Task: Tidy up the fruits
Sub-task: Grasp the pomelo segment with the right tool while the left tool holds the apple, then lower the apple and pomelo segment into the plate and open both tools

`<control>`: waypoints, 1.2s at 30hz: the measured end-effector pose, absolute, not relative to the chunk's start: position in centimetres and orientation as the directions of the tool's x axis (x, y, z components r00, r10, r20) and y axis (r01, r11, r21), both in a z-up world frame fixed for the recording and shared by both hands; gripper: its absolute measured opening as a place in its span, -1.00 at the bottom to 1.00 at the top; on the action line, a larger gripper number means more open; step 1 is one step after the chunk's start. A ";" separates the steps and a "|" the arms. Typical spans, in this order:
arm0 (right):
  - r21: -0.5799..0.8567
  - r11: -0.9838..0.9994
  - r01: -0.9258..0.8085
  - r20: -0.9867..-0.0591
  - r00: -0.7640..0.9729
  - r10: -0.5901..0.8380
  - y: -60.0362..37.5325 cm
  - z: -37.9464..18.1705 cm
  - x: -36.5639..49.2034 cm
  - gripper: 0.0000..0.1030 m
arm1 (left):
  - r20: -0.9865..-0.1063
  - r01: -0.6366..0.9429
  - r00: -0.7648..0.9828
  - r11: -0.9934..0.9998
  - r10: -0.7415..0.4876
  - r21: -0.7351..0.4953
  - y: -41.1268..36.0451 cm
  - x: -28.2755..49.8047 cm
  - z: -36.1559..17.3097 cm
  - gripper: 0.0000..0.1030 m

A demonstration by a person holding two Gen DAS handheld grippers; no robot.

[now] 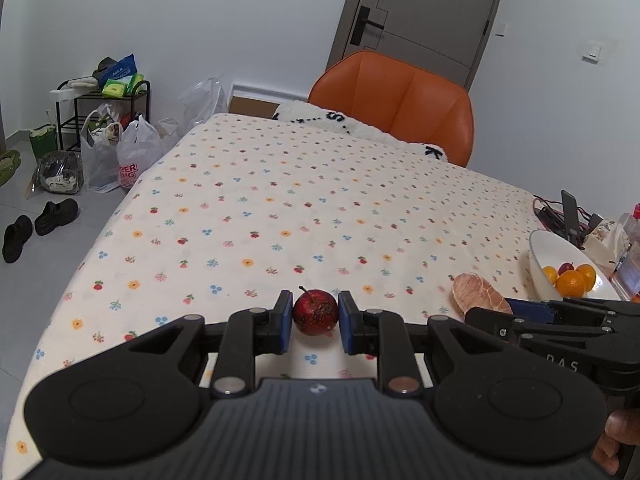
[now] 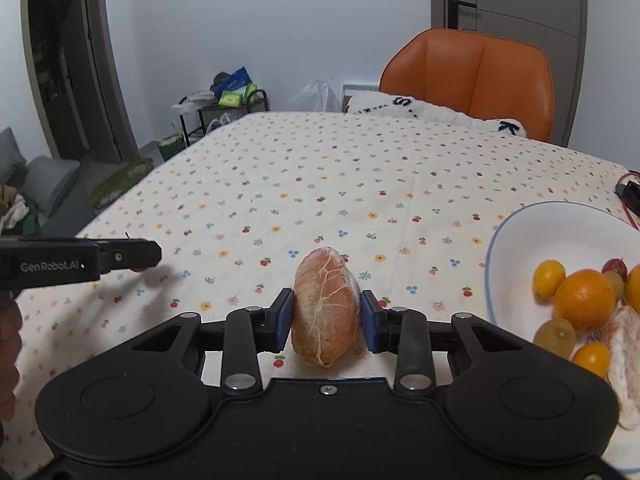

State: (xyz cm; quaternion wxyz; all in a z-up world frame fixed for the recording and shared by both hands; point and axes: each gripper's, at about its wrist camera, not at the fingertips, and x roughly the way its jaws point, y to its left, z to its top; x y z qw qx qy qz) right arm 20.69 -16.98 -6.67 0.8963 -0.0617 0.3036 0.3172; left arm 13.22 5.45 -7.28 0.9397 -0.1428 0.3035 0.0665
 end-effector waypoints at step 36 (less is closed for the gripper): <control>0.176 0.925 -0.335 -0.487 0.788 0.378 -32.9 -4.6 20.6 -0.36 | -0.545 0.045 0.826 0.980 -0.146 -0.194 -7.6 17.3 -4.5 -0.57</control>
